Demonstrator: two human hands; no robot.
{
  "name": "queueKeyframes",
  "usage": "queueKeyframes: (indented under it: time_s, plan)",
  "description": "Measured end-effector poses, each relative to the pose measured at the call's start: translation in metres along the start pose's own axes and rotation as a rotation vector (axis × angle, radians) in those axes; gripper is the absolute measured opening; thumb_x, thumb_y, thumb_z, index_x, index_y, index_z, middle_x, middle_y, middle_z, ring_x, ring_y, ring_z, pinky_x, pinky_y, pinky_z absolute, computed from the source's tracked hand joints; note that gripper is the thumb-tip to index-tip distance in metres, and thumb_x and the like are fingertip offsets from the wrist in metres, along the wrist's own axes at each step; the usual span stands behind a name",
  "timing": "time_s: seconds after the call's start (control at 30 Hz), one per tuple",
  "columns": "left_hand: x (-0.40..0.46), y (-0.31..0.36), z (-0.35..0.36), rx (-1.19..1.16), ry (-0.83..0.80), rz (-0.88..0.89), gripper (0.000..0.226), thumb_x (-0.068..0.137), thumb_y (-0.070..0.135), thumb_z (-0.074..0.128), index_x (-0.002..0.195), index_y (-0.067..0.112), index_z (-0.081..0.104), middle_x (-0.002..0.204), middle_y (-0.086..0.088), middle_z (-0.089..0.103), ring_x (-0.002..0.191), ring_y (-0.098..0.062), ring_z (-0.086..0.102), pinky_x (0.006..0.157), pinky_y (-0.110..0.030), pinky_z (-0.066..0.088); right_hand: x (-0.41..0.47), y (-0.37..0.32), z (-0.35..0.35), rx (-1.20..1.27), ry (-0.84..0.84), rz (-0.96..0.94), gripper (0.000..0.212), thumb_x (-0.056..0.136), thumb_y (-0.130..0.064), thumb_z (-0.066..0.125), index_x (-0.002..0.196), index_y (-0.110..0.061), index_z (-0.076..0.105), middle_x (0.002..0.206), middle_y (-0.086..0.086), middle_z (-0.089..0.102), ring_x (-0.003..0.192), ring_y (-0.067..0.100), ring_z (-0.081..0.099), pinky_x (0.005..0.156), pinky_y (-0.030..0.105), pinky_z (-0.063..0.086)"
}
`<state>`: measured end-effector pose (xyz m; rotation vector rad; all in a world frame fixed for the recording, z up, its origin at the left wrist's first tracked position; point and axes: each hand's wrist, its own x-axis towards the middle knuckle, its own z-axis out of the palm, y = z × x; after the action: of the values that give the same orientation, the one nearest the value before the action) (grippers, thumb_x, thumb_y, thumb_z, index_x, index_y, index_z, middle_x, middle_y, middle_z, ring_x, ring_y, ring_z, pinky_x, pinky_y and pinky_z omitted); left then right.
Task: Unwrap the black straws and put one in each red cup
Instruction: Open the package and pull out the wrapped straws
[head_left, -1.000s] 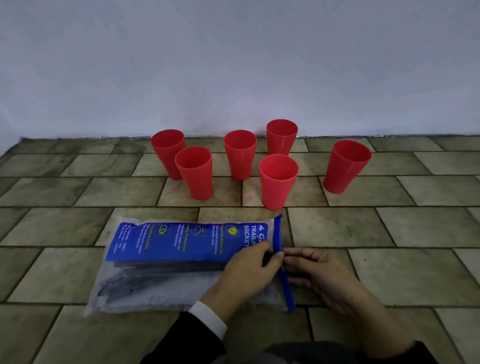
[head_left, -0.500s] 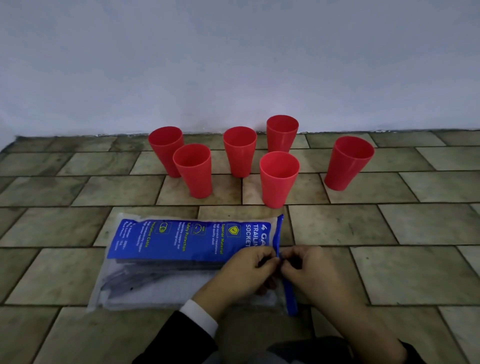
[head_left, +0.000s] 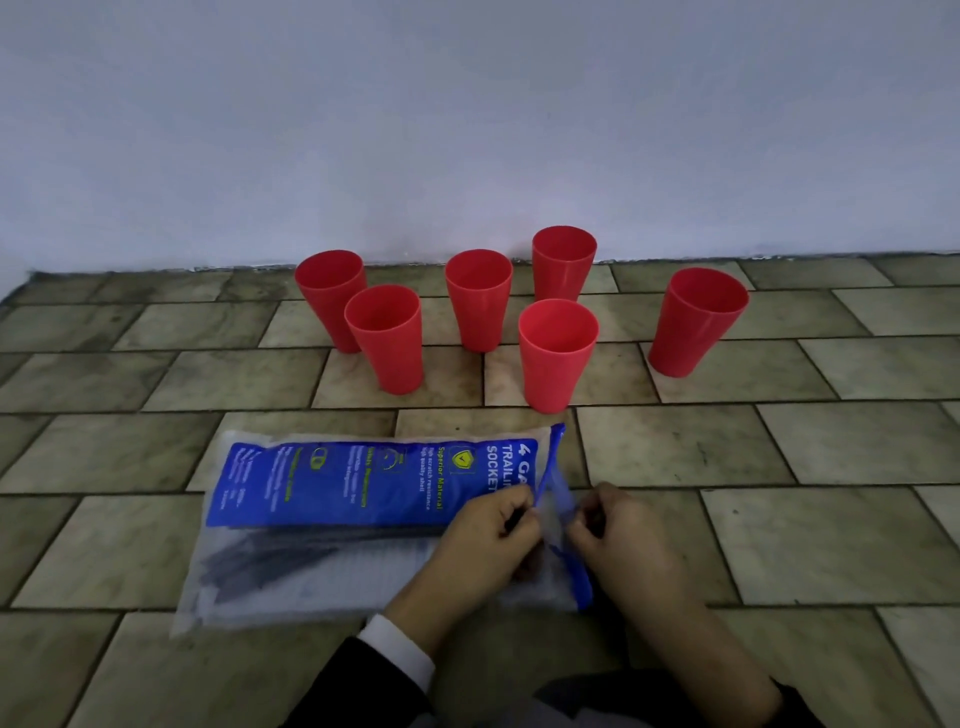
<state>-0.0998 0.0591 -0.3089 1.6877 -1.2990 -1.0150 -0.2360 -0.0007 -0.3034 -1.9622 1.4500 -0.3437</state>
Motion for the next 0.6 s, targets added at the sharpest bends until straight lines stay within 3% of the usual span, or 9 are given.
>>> queueKeyframes:
  time_s: [0.1, 0.17, 0.3, 0.4, 0.5, 0.6]
  plan:
    - [-0.002, 0.001, -0.003, -0.126, 0.013, -0.044, 0.023, 0.093, 0.013, 0.046, 0.071, 0.017, 0.052, 0.063, 0.001, 0.059, 0.058, -0.009, 0.059, 0.059, -0.023, 0.051, 0.002, 0.002, -0.001, -0.088, -0.021, -0.002, 0.009, 0.085, -0.031, 0.058, 0.086, -0.023, 0.055, 0.082, -0.002, 0.064, 0.075, 0.015, 0.062, 0.072, 0.038, 0.055]
    - [0.000, -0.002, -0.003, -0.103, 0.019, -0.051, 0.022, 0.093, 0.015, 0.047, 0.072, 0.016, 0.052, 0.067, -0.002, 0.059, 0.063, -0.013, 0.059, 0.063, -0.027, 0.053, 0.002, 0.000, -0.005, -0.114, -0.022, -0.040, 0.010, 0.087, -0.030, 0.058, 0.090, -0.022, 0.054, 0.087, -0.003, 0.063, 0.079, 0.014, 0.061, 0.071, 0.033, 0.054]
    - [0.001, -0.002, -0.001, -0.100, 0.007, -0.073, 0.016, 0.093, 0.018, 0.047, 0.080, 0.013, 0.055, 0.076, -0.007, 0.060, 0.072, -0.018, 0.060, 0.070, -0.034, 0.053, -0.007, -0.009, -0.011, -0.011, 0.119, -0.309, 0.014, 0.083, -0.021, 0.063, 0.083, -0.023, 0.049, 0.080, -0.012, 0.050, 0.074, 0.006, 0.053, 0.059, 0.015, 0.044]
    - [0.000, -0.001, -0.001, -0.100, 0.007, -0.066, 0.015, 0.093, 0.017, 0.046, 0.084, 0.012, 0.057, 0.078, -0.007, 0.060, 0.075, -0.023, 0.061, 0.072, -0.037, 0.054, -0.006, -0.016, -0.007, 0.023, 0.032, -0.411, 0.015, 0.085, -0.021, 0.061, 0.084, -0.029, 0.049, 0.080, -0.020, 0.049, 0.079, 0.001, 0.055, 0.066, 0.013, 0.047]
    - [-0.002, 0.003, -0.001, -0.097, 0.016, -0.073, 0.017, 0.094, 0.015, 0.045, 0.079, 0.012, 0.054, 0.071, -0.006, 0.057, 0.065, -0.016, 0.058, 0.065, -0.033, 0.053, 0.004, -0.012, 0.000, 0.023, -0.025, -0.348, 0.011, 0.087, -0.017, 0.058, 0.096, -0.023, 0.056, 0.093, -0.011, 0.057, 0.088, 0.008, 0.059, 0.078, 0.024, 0.051]
    - [-0.004, 0.007, 0.000, -0.104, 0.012, -0.063, 0.020, 0.094, 0.014, 0.044, 0.074, 0.015, 0.049, 0.064, -0.001, 0.053, 0.053, -0.005, 0.053, 0.056, -0.023, 0.049, 0.014, -0.005, 0.001, 0.005, -0.099, -0.375, 0.028, 0.082, -0.014, 0.061, 0.109, -0.017, 0.057, 0.102, -0.008, 0.056, 0.093, 0.007, 0.054, 0.076, 0.007, 0.042]
